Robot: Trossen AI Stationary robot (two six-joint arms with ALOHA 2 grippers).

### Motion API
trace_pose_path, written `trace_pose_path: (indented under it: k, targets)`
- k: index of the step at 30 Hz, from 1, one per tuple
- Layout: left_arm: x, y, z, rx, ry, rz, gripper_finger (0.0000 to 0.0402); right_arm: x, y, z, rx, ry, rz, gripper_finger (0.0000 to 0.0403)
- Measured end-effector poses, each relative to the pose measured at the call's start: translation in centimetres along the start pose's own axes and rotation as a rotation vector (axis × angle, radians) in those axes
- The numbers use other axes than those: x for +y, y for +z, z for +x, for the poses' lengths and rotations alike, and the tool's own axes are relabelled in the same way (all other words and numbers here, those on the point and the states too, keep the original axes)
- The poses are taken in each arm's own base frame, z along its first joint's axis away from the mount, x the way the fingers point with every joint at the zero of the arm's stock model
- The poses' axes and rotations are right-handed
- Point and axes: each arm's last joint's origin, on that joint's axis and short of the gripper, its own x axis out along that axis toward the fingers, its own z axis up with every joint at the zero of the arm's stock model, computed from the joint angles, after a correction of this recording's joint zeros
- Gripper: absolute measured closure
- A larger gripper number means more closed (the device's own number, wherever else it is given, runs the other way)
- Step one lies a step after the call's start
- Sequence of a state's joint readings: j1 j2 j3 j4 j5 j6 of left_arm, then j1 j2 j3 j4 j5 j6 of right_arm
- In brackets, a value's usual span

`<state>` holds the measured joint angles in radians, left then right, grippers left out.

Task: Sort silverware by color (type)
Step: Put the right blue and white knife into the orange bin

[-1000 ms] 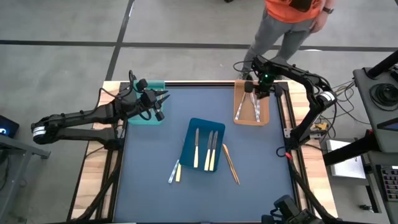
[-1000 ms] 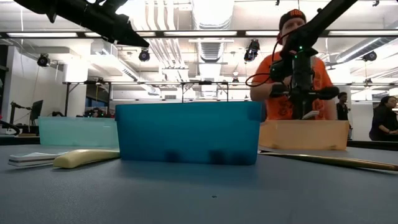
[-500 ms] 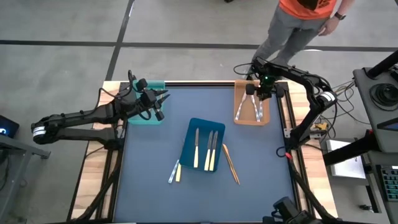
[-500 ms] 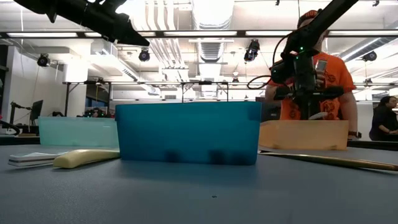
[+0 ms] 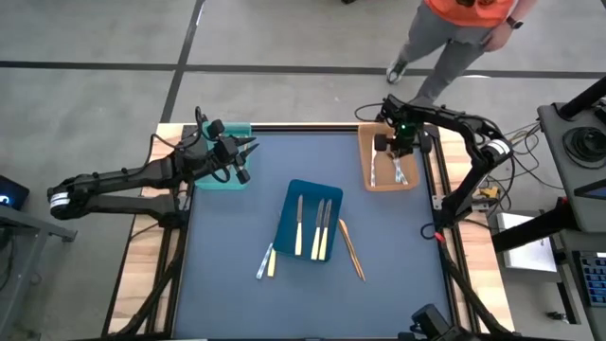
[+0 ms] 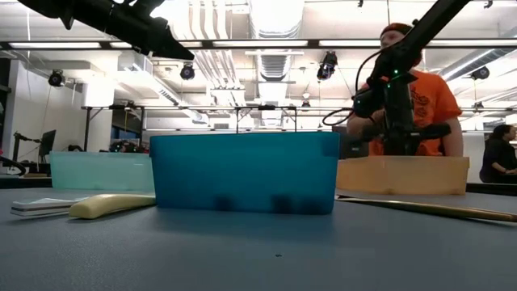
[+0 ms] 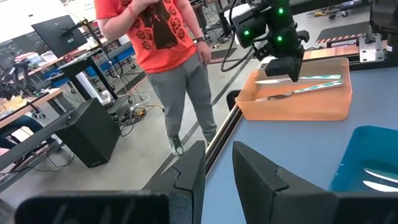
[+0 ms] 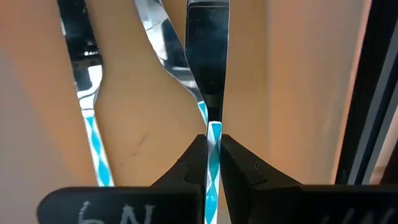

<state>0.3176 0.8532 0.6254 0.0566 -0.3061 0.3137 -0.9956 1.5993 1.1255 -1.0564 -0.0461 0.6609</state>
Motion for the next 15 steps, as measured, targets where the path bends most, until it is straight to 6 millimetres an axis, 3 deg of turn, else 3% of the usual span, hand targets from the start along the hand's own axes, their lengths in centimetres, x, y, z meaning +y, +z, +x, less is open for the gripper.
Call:
trace_pose_path:
  k: [9,15]
  targets:
    - [0.01,0.00,0.00,0.000,0.000,0.003,0.0338,0.33,-0.71,1.01,-0.015,-0.030,-0.040,0.0383]
    - [0.01,0.00,0.00,0.000,0.000,0.003,0.0338,0.47,-0.53,0.91,-0.037,-0.023,-0.037,0.0356]
